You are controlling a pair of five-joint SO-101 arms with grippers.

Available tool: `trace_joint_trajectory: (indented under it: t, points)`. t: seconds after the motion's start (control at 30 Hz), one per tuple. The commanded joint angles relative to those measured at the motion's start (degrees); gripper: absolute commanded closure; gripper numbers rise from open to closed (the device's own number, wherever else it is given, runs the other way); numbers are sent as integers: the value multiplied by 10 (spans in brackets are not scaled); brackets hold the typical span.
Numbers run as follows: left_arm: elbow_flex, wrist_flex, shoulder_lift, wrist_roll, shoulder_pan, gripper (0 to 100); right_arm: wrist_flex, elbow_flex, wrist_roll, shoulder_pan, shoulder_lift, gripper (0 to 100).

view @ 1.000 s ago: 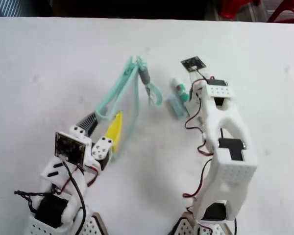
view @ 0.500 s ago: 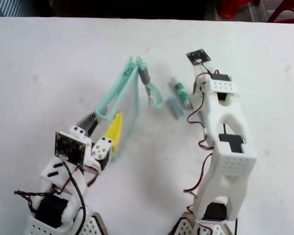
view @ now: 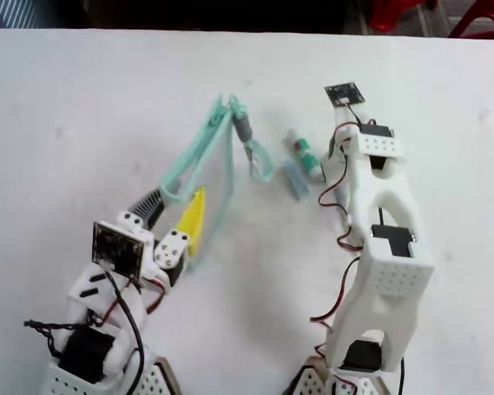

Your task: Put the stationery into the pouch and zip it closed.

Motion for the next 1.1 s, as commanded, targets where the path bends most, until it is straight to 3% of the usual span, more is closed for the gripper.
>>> trace_joint_trajectory:
  t: [0.0, 1.07]
  points:
    - [-3, -13, 6, -3, 1, 868, 10, -15, -5, 20, -6, 982]
    - [-3, -13, 6, -5, 1, 868, 10, -1, -4, 20, -22, 982]
